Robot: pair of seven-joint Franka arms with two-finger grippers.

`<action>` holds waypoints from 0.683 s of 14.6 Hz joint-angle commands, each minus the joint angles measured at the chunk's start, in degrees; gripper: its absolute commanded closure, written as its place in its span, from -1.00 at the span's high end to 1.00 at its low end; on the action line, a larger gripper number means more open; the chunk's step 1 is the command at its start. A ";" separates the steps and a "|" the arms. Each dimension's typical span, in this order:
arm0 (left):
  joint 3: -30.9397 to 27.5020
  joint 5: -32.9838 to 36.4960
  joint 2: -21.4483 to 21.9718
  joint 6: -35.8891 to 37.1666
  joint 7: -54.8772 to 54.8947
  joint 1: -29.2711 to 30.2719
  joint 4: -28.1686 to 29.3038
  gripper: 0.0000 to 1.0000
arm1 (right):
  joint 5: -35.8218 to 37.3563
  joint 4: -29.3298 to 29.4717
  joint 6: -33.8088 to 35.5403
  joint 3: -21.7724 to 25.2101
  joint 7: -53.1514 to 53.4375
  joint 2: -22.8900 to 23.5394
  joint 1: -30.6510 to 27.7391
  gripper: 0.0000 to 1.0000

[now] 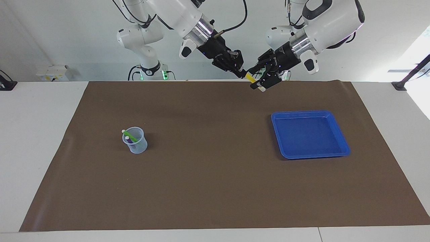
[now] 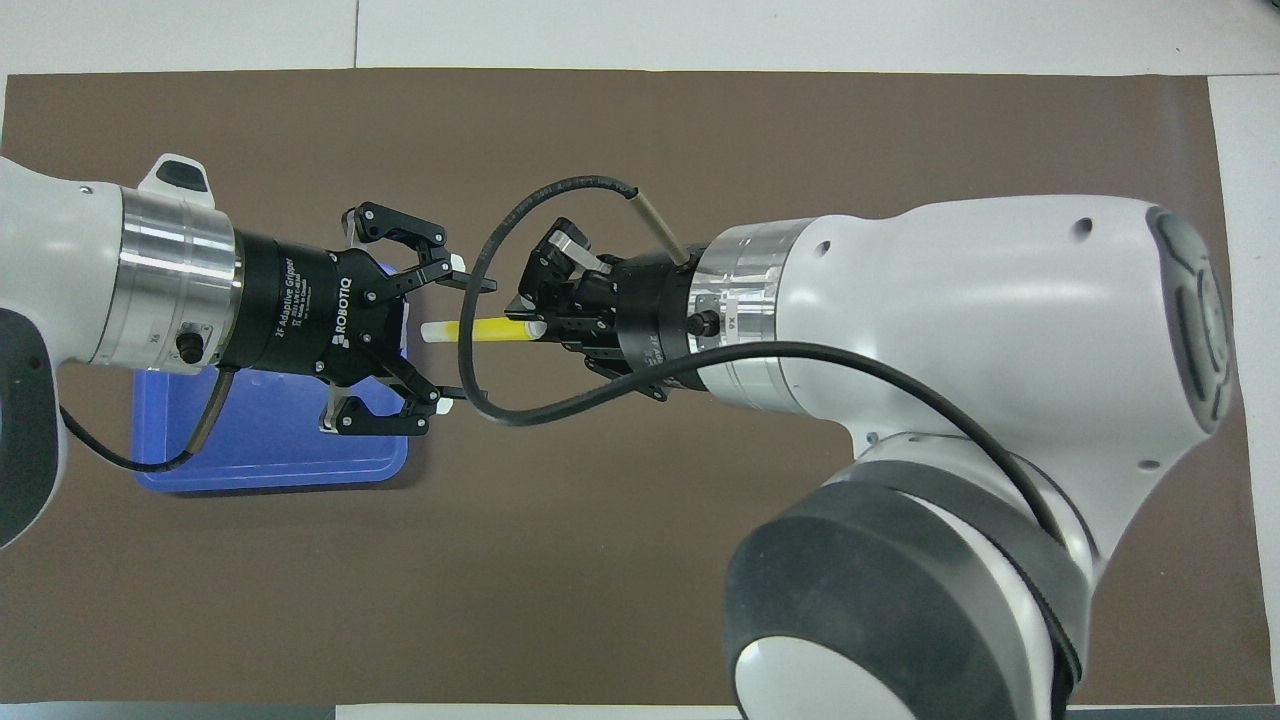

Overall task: Right arm passes pens to left for tray arrangement
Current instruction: 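Carry the yellow pen toward the left gripper while the left gripper opens, then close the left gripper on the yellow pen and open the right gripper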

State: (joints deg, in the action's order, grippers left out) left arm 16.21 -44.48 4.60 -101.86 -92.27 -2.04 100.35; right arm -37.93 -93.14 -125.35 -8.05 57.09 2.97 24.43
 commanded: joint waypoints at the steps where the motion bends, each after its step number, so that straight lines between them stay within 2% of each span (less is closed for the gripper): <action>1: -0.39 -0.52 2.25 -1.67 -1.06 -0.34 2.39 0.24 | 0.84 0.85 -0.42 -0.21 0.65 0.55 0.01 -1.00; 4: -0.48 -0.43 2.34 -1.94 -1.50 -0.25 2.39 0.15 | 0.93 0.85 -0.42 -0.21 0.65 0.55 0.10 -1.00; 6: -0.48 -0.43 2.34 -2.37 -1.68 -0.34 2.39 0.01 | 0.93 0.94 -0.42 -0.21 0.65 0.55 0.10 -1.00; 8: -0.39 -0.43 2.34 -2.82 -2.12 -0.42 2.48 -0.43 | 0.93 0.94 -0.42 -0.21 0.74 0.55 0.10 -1.00; 9: -0.39 -0.43 2.34 -2.90 -2.12 -0.34 2.48 -0.92 | 0.93 0.94 -0.33 -0.21 0.74 0.55 0.10 -1.00; 10: -0.39 -0.26 2.34 -3.08 -2.03 -0.42 2.48 -1.00 | 0.93 0.94 -0.33 -0.21 0.74 0.55 0.10 -1.00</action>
State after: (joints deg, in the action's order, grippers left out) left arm 16.17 -44.48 4.74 -103.29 -93.50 -2.02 100.39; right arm -37.87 -93.12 -125.35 -8.05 57.09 2.97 24.43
